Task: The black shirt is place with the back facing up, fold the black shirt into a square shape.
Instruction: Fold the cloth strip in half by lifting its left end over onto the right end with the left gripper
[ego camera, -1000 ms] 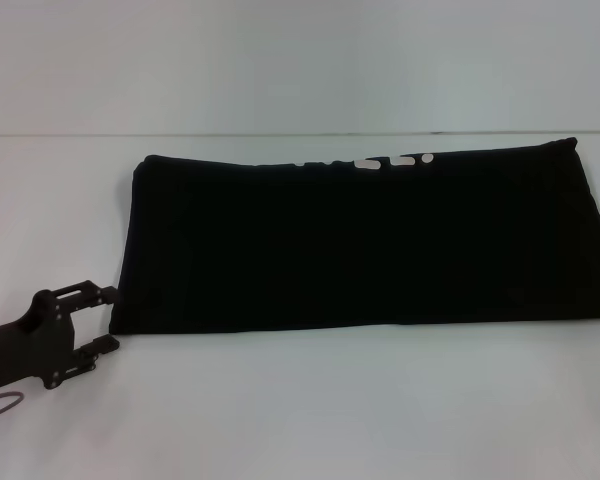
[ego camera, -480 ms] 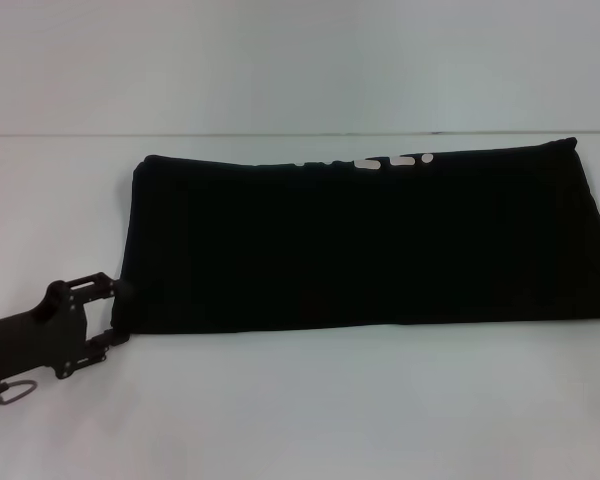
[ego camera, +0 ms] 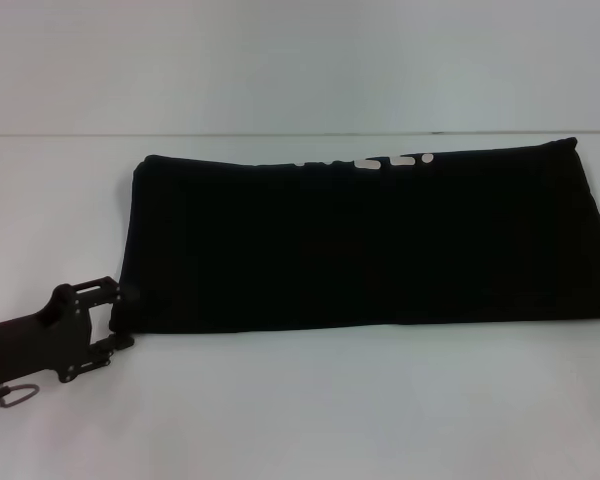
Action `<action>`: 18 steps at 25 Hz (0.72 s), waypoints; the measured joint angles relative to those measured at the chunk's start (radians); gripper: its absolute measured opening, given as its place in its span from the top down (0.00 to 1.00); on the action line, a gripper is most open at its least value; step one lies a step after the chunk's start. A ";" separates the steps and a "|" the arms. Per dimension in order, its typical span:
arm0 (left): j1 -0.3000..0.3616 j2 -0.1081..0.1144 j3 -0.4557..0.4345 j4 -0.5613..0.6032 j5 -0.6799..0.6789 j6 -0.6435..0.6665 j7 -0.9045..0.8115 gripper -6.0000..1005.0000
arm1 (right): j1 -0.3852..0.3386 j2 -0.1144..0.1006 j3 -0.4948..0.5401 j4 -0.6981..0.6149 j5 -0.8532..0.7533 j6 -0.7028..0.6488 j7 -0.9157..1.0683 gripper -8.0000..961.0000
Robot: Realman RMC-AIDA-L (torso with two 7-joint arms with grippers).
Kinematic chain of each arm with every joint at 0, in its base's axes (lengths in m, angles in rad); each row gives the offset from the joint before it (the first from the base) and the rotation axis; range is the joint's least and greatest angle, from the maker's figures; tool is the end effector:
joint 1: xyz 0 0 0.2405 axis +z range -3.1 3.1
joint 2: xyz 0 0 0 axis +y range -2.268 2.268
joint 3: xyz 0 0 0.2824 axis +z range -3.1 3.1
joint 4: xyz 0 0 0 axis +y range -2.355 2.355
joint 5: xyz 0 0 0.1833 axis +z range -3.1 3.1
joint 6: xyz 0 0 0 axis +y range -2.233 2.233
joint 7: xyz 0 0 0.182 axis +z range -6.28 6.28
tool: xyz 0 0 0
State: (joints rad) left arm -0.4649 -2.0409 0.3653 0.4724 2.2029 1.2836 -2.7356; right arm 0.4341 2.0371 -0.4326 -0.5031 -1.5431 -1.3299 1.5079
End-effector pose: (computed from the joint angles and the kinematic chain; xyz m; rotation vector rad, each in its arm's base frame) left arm -0.3530 0.3302 -0.0357 -1.2670 -2.5100 -0.9235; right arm 0.3123 0.3741 0.0513 -1.8340 1.0501 1.1649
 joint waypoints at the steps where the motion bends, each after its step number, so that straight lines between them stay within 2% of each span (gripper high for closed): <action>1: 0.001 0.000 -0.001 0.000 0.000 0.000 0.000 0.34 | 0.000 0.000 0.000 0.000 0.000 0.000 0.000 0.18; 18: -0.057 -0.005 0.001 -0.022 -0.001 -0.054 0.007 0.34 | 0.002 0.001 0.000 0.000 0.001 0.000 0.004 0.18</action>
State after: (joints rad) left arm -0.5216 -2.0463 0.3666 0.4503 2.2018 1.2294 -2.7282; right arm 0.4357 2.0377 -0.4326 -0.5031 -1.5417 -1.3299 1.5118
